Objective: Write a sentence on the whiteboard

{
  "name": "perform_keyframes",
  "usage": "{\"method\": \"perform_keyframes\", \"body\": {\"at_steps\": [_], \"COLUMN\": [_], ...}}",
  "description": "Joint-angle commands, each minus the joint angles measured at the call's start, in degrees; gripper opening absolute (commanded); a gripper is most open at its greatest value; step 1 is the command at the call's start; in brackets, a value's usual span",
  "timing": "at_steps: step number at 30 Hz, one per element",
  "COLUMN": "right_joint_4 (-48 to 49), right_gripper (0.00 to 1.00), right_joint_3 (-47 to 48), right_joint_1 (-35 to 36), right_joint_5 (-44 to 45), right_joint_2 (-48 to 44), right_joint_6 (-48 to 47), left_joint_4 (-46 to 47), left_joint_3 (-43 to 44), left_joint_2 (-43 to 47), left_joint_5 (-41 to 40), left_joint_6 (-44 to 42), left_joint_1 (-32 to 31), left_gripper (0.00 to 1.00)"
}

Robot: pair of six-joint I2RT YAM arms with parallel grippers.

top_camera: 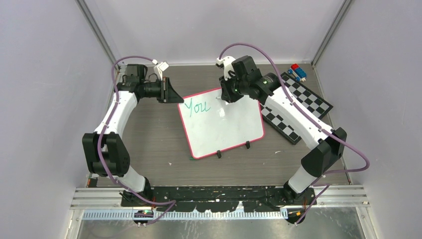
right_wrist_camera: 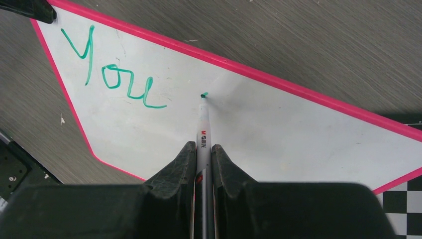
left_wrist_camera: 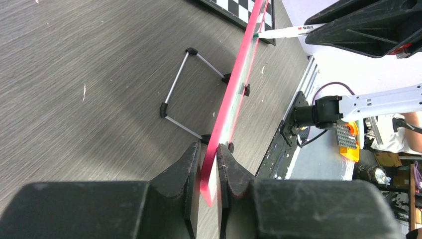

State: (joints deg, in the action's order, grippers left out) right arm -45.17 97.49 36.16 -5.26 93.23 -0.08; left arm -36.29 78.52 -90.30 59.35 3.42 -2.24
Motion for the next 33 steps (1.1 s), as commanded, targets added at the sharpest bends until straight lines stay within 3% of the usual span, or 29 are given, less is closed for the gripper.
{"method": "perform_keyframes", "body": {"at_steps": [1,18,33], "right_joint_4": [3.15,2.58,0.93], "right_gripper": [0.00,0.00,0.00], "right_joint_3": [1.95,-7.56,-1.65], "right_joint_1": [0.76,1.14,-3.24], "right_joint_5": [-0.74,-0.83,-4.08], "right_joint_2": [0.32,-3.84,-5.25], "right_joint_6": [-0.19,-1.85,-0.81], "left_joint_4": [0.26,-0.74,-0.77], "left_joint_3": [1.68,2.13,2.50], "left_joint_2": [1.53,1.29,0.74], "left_joint_5": [0.34,-0.26,-0.64], "left_joint_6": [0.24,-0.38,-0.32], "left_joint_1": [-0.16,-0.14,-0.60], "left_gripper": [0.00,0.00,0.00]}}
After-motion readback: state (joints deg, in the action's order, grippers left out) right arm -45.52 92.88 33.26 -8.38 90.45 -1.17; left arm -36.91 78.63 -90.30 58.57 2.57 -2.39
